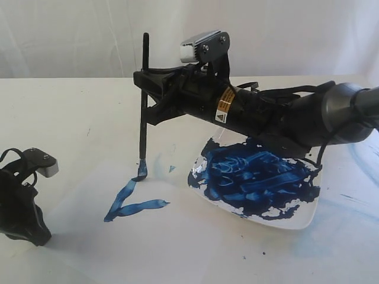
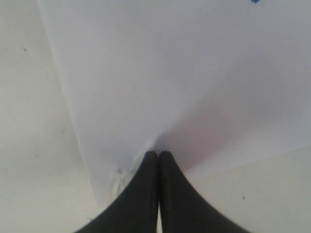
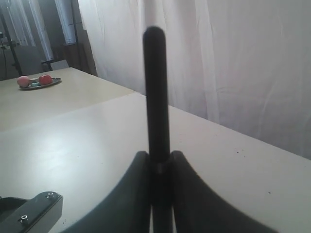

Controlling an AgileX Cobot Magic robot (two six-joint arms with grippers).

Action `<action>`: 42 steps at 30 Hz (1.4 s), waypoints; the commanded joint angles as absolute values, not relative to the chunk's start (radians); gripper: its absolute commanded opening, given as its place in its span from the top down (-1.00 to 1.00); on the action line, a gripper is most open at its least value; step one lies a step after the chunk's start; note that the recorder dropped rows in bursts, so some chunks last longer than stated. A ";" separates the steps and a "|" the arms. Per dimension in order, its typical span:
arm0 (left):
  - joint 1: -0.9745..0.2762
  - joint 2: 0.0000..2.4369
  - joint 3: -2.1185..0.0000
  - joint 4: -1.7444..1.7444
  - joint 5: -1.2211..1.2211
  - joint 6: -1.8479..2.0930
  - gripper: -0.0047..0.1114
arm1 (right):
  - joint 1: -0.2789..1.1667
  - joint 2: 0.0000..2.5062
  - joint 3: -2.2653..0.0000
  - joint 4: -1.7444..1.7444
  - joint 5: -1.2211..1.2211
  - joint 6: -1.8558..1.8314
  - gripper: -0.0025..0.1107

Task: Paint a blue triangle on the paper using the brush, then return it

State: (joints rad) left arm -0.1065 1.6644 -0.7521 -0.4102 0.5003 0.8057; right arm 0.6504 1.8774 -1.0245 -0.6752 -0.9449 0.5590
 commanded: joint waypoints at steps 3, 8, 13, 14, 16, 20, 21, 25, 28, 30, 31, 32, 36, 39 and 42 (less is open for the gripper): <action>-0.113 1.666 -0.740 -0.417 0.522 0.807 0.92 | 0.647 1.851 -1.025 -0.717 -0.874 0.587 0.96; -0.113 1.666 -0.740 -0.417 0.522 0.807 0.92 | 0.647 1.823 -1.025 -0.742 -0.806 0.609 0.96; -0.113 1.666 -0.740 -0.417 0.522 0.807 0.92 | 0.647 1.795 -1.023 -0.772 -0.768 0.636 0.96; -0.113 1.666 -0.740 -0.417 0.522 0.807 0.92 | 0.647 1.791 -1.023 -0.787 -0.759 0.641 0.96; -0.113 1.666 -0.740 -0.417 0.522 0.807 0.92 | 0.647 1.786 -1.023 -0.815 -0.740 0.662 0.96; -0.113 1.666 -0.740 -0.417 0.524 0.807 0.92 | 0.647 1.776 -1.023 -0.867 -0.695 0.698 0.96; -0.113 1.666 -0.740 -0.417 0.524 0.807 0.92 | 0.647 1.774 -1.023 -0.879 -0.693 0.698 0.96; -0.113 1.666 -0.740 -0.417 0.524 0.807 0.92 | 0.647 1.767 -1.023 -0.901 -0.693 0.739 0.96; -0.113 1.666 -0.740 -0.417 0.524 0.807 0.92 | 0.647 1.763 -1.023 -0.919 -0.691 0.765 0.96; -0.113 1.666 -0.740 -0.417 0.524 0.807 0.92 | 0.647 1.759 -1.023 -0.947 -0.679 0.769 0.96; -0.113 1.666 -0.740 -0.417 0.524 0.807 0.92 | 0.647 1.755 -1.023 -0.965 -0.671 0.774 0.96; -0.113 1.666 -0.740 -0.417 0.524 0.807 0.92 | 0.647 1.753 -1.023 -0.976 -0.666 0.790 0.96; -0.113 1.666 -0.740 -0.417 0.524 0.807 0.92 | 0.647 1.733 -1.023 -1.027 -0.641 0.845 0.96; -0.113 1.666 -0.740 -0.417 0.524 0.807 0.92 | 0.647 1.720 -1.023 -1.050 -0.634 0.875 0.96; -0.113 1.666 -0.740 -0.417 0.524 0.807 0.92 | 0.647 1.713 -1.023 -1.057 -0.627 0.900 0.96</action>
State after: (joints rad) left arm -0.1065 1.6644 -0.7521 -0.4102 0.5008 0.8057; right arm 0.6504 1.7207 -1.0245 -1.0266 -0.6472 0.8573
